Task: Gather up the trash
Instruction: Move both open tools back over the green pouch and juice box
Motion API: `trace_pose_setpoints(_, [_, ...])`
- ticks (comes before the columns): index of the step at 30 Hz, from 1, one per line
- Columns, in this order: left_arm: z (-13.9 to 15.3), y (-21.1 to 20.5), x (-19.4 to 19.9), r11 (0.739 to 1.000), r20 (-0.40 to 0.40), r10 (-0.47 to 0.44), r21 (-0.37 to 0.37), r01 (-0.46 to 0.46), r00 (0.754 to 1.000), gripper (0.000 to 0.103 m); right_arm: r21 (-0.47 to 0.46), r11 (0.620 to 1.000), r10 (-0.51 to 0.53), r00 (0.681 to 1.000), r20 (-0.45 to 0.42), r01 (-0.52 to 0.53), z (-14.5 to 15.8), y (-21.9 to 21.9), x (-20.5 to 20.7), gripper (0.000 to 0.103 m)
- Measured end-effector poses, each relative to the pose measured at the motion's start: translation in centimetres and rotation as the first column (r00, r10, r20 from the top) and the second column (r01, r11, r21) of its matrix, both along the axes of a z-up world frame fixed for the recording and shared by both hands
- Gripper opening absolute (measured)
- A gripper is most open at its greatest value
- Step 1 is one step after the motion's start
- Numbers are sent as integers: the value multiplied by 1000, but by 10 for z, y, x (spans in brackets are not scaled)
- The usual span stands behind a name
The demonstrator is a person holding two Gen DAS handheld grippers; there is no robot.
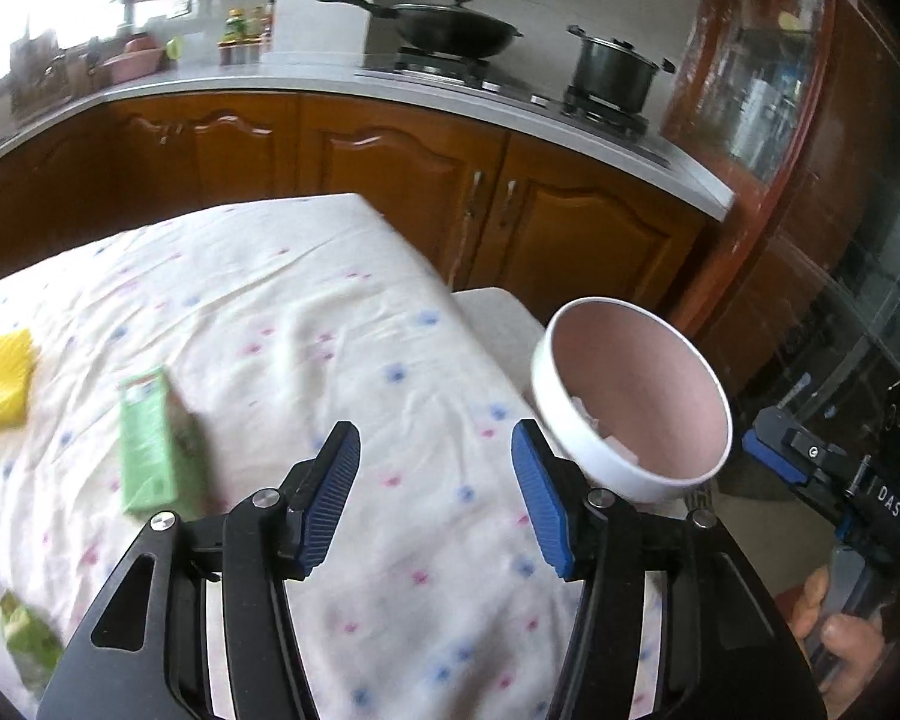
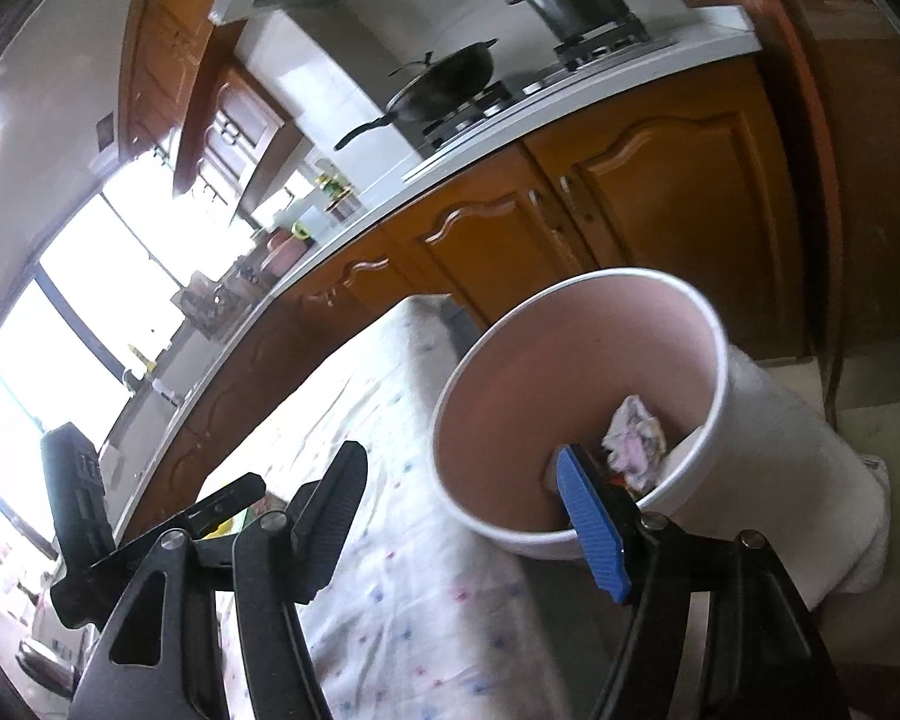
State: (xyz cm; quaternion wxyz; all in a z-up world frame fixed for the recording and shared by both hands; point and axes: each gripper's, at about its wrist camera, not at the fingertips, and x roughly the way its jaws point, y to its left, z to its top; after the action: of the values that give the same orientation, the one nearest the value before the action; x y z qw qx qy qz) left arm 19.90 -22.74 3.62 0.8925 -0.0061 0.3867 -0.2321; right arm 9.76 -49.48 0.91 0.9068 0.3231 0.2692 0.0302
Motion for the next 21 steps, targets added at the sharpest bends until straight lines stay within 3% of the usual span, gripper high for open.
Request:
trace_pose_setpoints(8, [0,45,-20,999,14,53,-2,-53,998,54,-17,998,55,998,7,-55,3,39,0,73])
trace_pose_setpoints(13, [3,78,-37,996,31,93,-9,-92,995,59,-17,996,89,996,9,-89,2,61,2,84])
trace_pose_setpoints(21, [2,133,-51,981,42,195,-13,-194,980,59,-22,989,147,989,-1,-147,-1,97,9,84])
